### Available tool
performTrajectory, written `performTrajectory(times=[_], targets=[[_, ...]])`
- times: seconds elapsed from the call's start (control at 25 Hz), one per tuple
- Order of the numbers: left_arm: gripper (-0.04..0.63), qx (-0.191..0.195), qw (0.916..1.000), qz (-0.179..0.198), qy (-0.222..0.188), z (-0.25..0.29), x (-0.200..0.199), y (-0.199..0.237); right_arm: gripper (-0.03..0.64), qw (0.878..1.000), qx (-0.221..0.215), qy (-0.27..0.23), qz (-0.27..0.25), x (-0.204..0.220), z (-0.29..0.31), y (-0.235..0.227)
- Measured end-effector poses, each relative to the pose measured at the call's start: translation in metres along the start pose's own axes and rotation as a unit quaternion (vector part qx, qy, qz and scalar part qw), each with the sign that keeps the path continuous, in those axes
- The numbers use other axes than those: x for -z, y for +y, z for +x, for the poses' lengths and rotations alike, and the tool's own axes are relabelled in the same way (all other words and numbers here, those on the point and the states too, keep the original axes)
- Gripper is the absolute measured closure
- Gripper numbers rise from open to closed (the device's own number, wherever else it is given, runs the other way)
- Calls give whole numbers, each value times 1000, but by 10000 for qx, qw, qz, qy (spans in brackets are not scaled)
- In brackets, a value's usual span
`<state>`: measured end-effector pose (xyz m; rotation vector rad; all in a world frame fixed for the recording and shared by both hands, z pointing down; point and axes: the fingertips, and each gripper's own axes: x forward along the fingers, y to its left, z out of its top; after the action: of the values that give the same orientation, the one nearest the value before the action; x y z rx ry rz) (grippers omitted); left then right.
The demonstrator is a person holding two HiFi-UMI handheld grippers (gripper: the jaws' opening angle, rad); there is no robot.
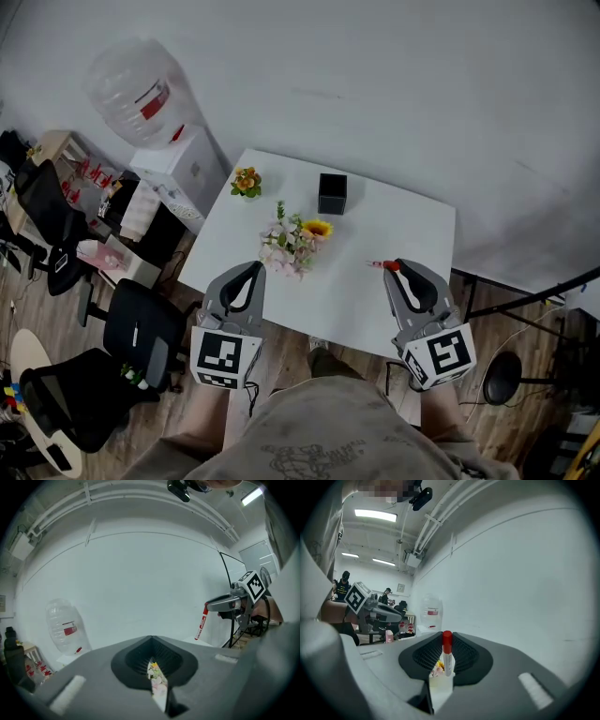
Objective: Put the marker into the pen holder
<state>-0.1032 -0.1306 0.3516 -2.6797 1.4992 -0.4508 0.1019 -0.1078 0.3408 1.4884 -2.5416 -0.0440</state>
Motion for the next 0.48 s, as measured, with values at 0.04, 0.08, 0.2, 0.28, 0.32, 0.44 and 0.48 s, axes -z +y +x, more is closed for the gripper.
performTrajectory(times=[0.04,0.08,0.2,0.28,0.32,0.44,0.48], targets=[[595,2,10000,4,17,13,-2,5,526,10000,-19,21,23,1,12,-8],[595,4,10000,-3,33,26,-4,10,526,10000,-37,39,40,2,23,-17],[595,13,9999,-55,109,62,-5,23,526,9999,-90,77,92,7,56,-40],[595,12,9998,-91,193,83,-3,32,526,9998,-136,85,140,9,77,-53],[595,6,9997,-97,227,92,-2,37,526,9997,-163,77,152,9,87,-58],[595,38,9993,-164,331,120,0,48,526,9996,-266,24,121,6,118,-71],[595,62,9992,-199,346,127,0,50,526,9995,-300,11,120,4,126,-74]])
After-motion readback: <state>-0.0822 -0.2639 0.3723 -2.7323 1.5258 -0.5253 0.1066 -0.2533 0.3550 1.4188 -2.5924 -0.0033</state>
